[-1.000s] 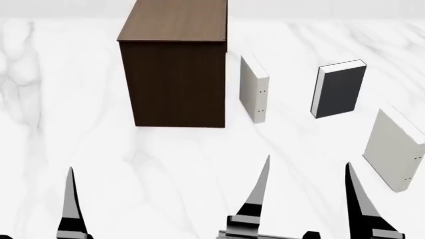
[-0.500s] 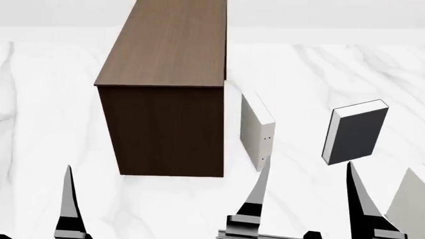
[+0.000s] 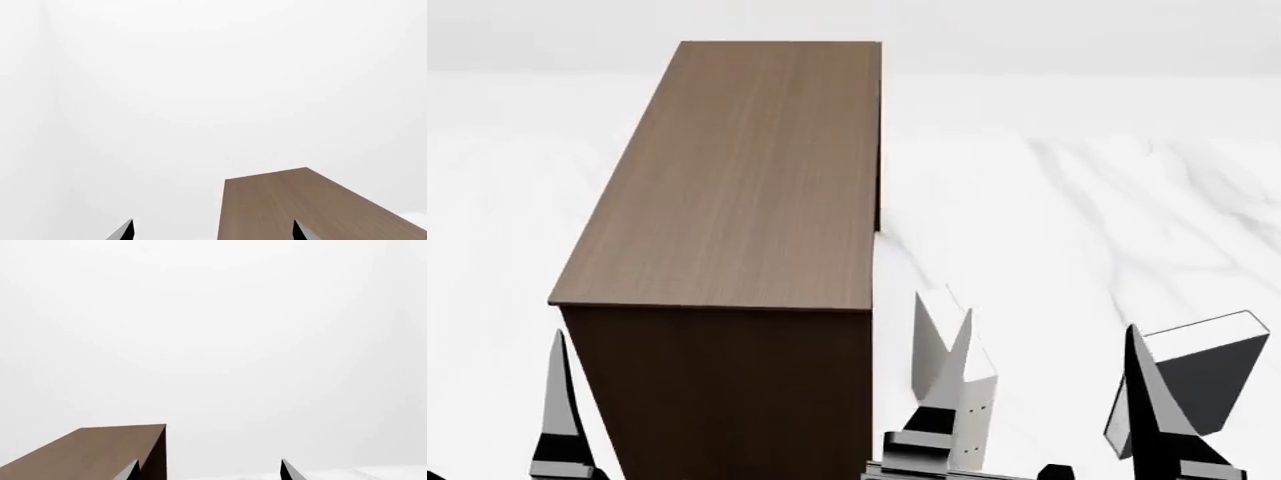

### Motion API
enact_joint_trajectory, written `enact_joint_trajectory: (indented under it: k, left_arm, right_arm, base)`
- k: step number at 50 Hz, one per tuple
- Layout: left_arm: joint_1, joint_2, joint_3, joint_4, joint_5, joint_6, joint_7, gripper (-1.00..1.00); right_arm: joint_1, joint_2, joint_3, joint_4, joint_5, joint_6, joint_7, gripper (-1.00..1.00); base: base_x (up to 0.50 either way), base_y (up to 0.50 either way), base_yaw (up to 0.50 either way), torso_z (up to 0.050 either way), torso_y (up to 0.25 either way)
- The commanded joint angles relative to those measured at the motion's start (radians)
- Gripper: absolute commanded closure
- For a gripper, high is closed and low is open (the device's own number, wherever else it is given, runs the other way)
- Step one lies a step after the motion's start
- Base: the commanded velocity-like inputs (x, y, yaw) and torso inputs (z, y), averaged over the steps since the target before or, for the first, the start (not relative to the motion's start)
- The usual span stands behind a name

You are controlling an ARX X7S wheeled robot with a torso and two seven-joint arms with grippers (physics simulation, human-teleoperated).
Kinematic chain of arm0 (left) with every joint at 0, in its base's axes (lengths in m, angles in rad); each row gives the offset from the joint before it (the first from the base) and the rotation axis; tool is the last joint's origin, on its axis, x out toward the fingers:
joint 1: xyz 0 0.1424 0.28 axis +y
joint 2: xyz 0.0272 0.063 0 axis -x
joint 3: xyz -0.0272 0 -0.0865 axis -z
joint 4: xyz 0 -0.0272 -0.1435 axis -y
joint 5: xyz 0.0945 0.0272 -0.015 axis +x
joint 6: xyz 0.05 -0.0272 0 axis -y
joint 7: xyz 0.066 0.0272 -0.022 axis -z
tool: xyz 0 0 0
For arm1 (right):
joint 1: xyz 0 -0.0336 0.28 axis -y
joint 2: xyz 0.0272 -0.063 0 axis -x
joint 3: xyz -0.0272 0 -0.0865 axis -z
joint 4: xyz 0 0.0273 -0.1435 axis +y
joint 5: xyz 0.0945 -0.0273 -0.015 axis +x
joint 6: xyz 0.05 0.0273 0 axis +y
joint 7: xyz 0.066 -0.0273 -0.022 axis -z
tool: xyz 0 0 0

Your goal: Pick up the book in the middle and place it on the cabinet shelf.

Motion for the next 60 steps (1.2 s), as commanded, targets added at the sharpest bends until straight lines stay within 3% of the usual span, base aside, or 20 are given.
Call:
enact_joint_trajectory:
  k: [1, 16, 28, 60]
  left_arm:
    - [-0.001, 0.013, -0.023, -0.002, -0.01, 0.012, 0.018, -1.0]
    - [-0.002, 0.004, -0.021, -0.003, -0.023, 0.013, 0.006, -1.0]
    - [-0.002, -0.003, -0.019, -0.013, -0.033, 0.022, -0.004, -1.0]
    - [-0.01, -0.014, -0.016, 0.017, -0.054, -0.01, -0.025, -1.0]
  right_arm:
    - [-0.002, -0.007, 0.01, -0.015, -0.017, 0.01, -0.009, -1.0]
    - [-0.006, 0.004, -0.001, 0.008, -0.024, -0.015, 0.005, -1.0]
    - [-0.039, 0.008, 0.011, 0.027, 0.046, -0.152, -0.023, -1.0]
    - [-0.024, 0.025, 0.005, 0.014, 0.023, -0.108, 0.037, -1.0]
  base:
    - [0.5, 0.0, 0.0, 0.0, 0.0]
    - [0.49, 0.0, 0.0, 0.0, 0.001]
    - [0.0, 0.0, 0.0, 0.0, 0.001]
    - [-0.08, 0.01, -0.48, 0.0, 0.0]
